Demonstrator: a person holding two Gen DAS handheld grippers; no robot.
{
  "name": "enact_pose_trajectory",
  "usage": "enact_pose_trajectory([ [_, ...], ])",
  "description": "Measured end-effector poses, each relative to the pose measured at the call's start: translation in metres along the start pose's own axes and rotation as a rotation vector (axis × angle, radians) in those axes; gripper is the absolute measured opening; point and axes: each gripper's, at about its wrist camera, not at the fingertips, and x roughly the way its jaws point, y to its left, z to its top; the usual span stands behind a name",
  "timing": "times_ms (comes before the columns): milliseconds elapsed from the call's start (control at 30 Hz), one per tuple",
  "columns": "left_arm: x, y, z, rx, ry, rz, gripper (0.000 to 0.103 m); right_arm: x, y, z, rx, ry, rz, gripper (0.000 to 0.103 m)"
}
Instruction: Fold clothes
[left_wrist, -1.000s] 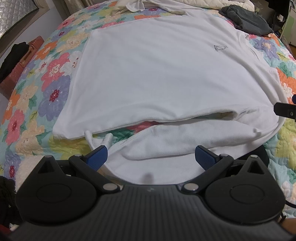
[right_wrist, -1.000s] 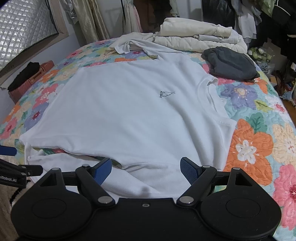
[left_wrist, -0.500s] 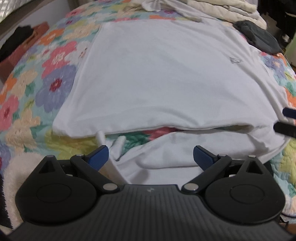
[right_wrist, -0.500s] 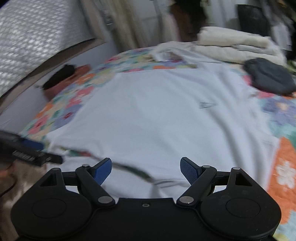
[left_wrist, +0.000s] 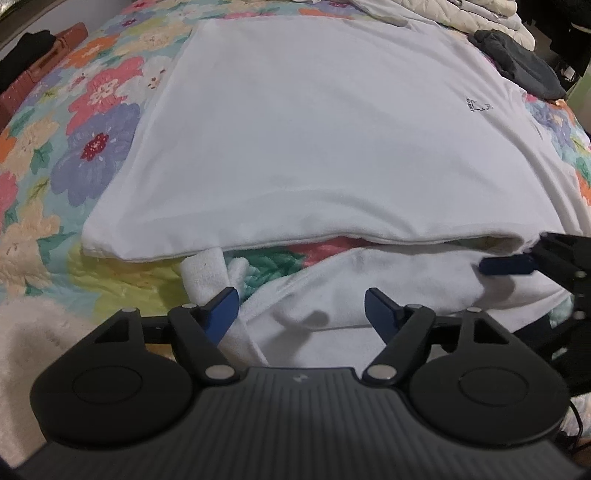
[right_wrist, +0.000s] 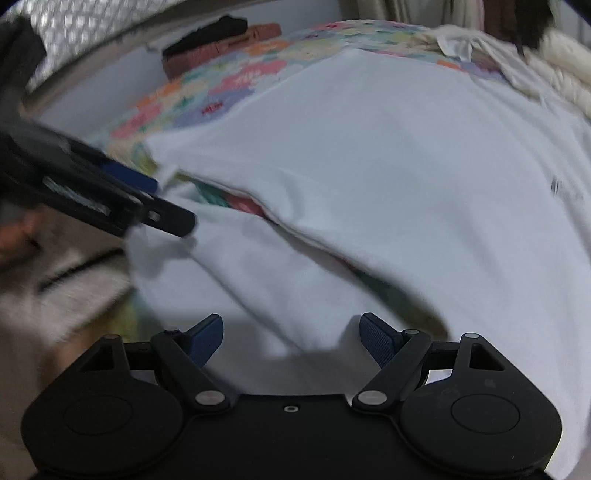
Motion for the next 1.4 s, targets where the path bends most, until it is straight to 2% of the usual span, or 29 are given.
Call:
enact_pose_trajectory([
  [67, 0.003, 0.002, 0.0, -0.016, 0.011, -0.009, 0.075, 0.009, 0.005, -0.001, -0.06, 0.016, -0.046, 0.085],
  [133, 0.006, 0.004, 0.0, -0.029, 0.024, -0.021, 0.075, 0.019, 0.01, -0.002, -0.12, 0.031, -0.093, 0.078],
  [167, 0.007, 0.005, 0.0, -0.031, 0.03, -0.026, 0.075, 0.022, 0.012, -0.002, -0.149, 0.034, -0.112, 0.062],
  [200, 0.008, 0.005, 0.0, -0.031, 0.041, -0.03, 0.076, 0.022, 0.015, -0.003, -0.171, 0.028, -0.122, 0.038],
  [267, 0.011, 0.005, -0.001, -0.028, 0.051, -0.035, 0.077, 0.017, 0.014, -0.002, -0.162, 0.034, -0.126, 0.011],
  [300, 0.012, 0.005, -0.002, -0.026, 0.053, -0.036, 0.078, 0.012, 0.011, -0.001, -0.136, 0.023, -0.103, 0.007],
  [467, 0.013, 0.0, -0.004, -0.006, 0.047, -0.049, 0.078, -0.024, -0.01, -0.001, -0.02, -0.059, 0.031, 0.006],
  [567, 0.004, -0.002, -0.005, 0.006, -0.006, -0.109, 0.078, -0.052, -0.021, -0.001, 0.033, -0.163, 0.103, 0.006],
  [733, -0.015, -0.009, 0.001, 0.021, -0.098, -0.226, 0.078, -0.093, -0.047, 0.01, 0.117, -0.317, 0.08, 0.006],
  [900, -0.02, -0.031, 0.025, 0.138, -0.151, -0.287, 0.078, -0.11, -0.092, 0.034, 0.221, -0.408, 0.013, 0.006],
  [1067, -0.005, -0.05, 0.071, 0.243, -0.153, -0.36, 0.079, -0.105, -0.128, 0.057, 0.273, -0.428, -0.061, 0.006],
  [1200, 0.035, -0.076, 0.107, 0.375, -0.15, -0.385, 0.083, -0.088, -0.158, 0.067, 0.308, -0.377, -0.125, 0.006],
  [1300, 0.07, -0.09, 0.123, 0.396, -0.09, -0.414, 0.083, -0.071, -0.179, 0.069, 0.358, -0.323, -0.121, 0.006],
  [1400, 0.091, -0.098, 0.128, 0.378, -0.067, -0.445, 0.081, -0.061, -0.186, 0.064, 0.381, -0.302, -0.122, 0.006],
])
